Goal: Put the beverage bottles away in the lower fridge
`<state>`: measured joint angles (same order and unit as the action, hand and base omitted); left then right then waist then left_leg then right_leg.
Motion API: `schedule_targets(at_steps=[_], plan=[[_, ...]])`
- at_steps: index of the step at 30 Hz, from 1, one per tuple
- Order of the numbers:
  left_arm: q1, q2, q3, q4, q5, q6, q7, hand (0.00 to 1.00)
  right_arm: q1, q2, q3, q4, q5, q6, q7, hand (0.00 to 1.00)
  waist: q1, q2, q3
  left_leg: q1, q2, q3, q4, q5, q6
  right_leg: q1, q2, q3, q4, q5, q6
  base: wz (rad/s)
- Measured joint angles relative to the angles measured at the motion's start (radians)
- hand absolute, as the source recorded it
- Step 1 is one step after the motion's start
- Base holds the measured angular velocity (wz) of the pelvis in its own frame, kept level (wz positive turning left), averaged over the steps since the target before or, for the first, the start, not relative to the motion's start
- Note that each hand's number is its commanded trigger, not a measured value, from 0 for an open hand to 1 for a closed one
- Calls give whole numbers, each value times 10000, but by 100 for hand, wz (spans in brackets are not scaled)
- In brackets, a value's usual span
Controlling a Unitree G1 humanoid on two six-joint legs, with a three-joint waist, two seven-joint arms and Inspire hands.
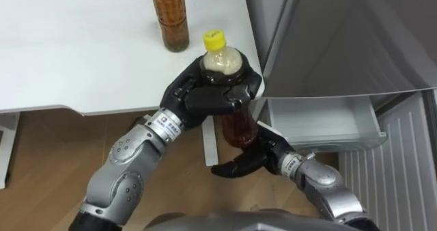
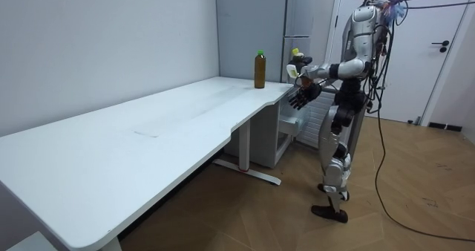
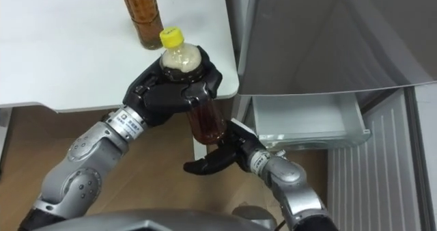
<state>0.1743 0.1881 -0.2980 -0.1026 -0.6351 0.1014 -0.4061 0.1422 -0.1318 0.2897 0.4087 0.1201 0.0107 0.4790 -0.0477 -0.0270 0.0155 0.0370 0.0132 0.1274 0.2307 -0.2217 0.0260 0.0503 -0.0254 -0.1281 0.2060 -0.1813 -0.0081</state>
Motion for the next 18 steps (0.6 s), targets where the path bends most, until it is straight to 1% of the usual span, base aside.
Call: schedule_targets(at_steps=[2,5,6,8,9,12,17,18], plan=[[5,116,-10,0,26,0,0,100,8,-7,2,-189,6,0,213,0,-5,-1,-8,-2,-1,-7,-2,-1,2,1,-11,-70,-1,0,0,2],[48,137,-6,-1,401,-7,0,100,17,-9,3,-433,17,0,608,0,7,7,-23,-9,-1,-2,2,-1,2,1,-20,-115,0,0,0,0],[70,144,-6,-1,418,-36,-2,100,26,-9,10,-423,17,7,706,0,4,6,-31,-24,-1,20,19,-1,2,4,-22,-136,0,0,0,3],[86,175,-3,0,803,-140,-2,100,29,-10,6,-425,110,7,907,0,-5,7,-33,-33,0,18,21,-1,2,9,-20,-141,1,0,0,0],[89,206,-2,2,1073,-151,-2,100,31,-34,8,-425,333,6,1034,0,-6,4,-35,-30,3,14,21,0,2,13,-21,-142,1,0,0,0],[113,231,6,95,1384,-152,-2,100,39,-49,7,-432,824,0,1312,0,1,-4,-39,13,4,23,13,0,2,32,-24,-127,20,1,-1,0],[143,245,17,286,1501,-161,-29,100,308,-205,13,-802,1183,0,1667,0,155,-29,-36,85,4,42,6,0,2,41,-36,-118,78,1,0,-3],[145,256,8,336,1615,-168,-75,100,351,-301,4,-807,1185,13,1720,0,169,-54,-34,88,6,34,10,0,3,39,-37,-136,105,1,0,0]])
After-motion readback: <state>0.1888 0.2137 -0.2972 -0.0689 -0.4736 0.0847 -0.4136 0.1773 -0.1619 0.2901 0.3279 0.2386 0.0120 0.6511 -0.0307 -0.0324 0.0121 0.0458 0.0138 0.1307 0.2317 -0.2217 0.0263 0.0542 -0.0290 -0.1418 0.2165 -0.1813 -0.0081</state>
